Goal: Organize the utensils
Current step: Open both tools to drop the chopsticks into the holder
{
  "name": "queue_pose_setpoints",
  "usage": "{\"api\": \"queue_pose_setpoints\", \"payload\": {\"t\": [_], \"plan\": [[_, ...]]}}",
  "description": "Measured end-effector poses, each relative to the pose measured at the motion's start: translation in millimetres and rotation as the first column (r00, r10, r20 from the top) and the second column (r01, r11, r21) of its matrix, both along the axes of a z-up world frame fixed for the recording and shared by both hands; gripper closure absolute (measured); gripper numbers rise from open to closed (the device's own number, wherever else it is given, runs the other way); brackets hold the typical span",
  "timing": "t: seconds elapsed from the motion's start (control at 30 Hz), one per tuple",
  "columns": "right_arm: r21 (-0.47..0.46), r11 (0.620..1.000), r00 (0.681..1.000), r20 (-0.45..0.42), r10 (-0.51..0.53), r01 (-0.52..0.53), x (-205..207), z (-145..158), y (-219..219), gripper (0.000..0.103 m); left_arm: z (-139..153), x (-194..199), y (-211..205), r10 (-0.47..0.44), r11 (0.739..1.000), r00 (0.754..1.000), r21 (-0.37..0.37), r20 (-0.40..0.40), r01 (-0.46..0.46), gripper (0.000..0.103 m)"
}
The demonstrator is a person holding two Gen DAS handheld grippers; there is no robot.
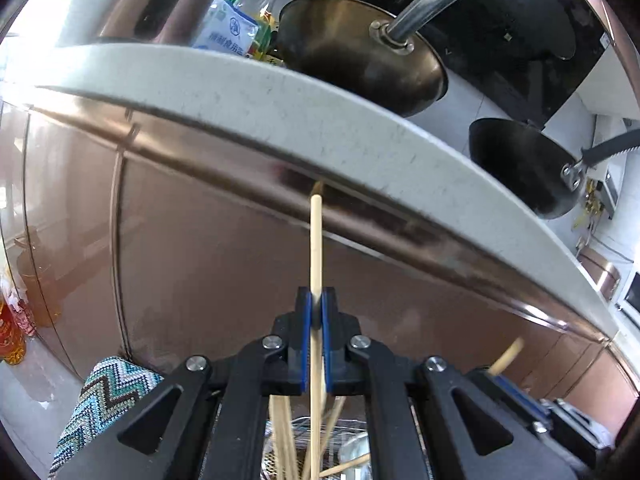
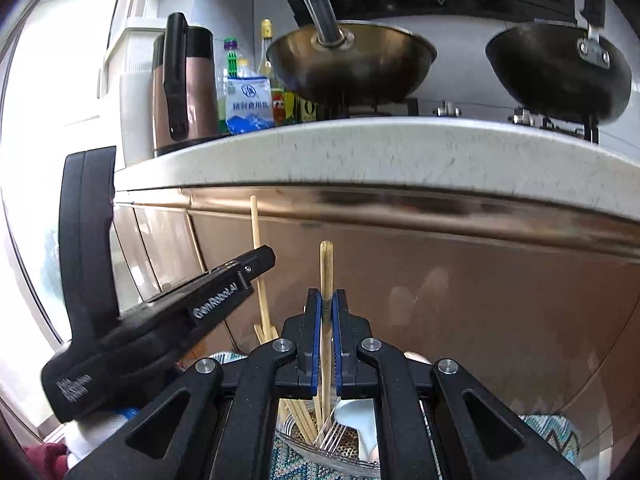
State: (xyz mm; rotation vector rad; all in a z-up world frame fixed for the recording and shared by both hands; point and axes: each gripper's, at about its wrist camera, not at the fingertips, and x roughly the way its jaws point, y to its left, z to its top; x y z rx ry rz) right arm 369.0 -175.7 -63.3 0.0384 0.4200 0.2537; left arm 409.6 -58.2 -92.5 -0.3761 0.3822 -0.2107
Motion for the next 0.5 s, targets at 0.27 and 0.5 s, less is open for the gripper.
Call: {"api": "queue_pose_setpoints", "payload": {"t": [0.27, 0.5], "plan": [[0.039, 0.999, 0.999, 0.043, -0.021, 0.019, -20.1, 15.3, -7.5, 0.072, 7.9, -24.0, 6.5, 0.024, 0.999, 0.998, 0.032, 0.051, -0.026, 0.082], [0.026, 0.997, 0.993, 0.096, -0.069, 0.067, -61.5, 39.9, -10.2, 0.07, 37.5, -64.3, 14.7, 0.06, 0.991, 0.997, 0.117, 0.057, -0.066, 0.067]]}}
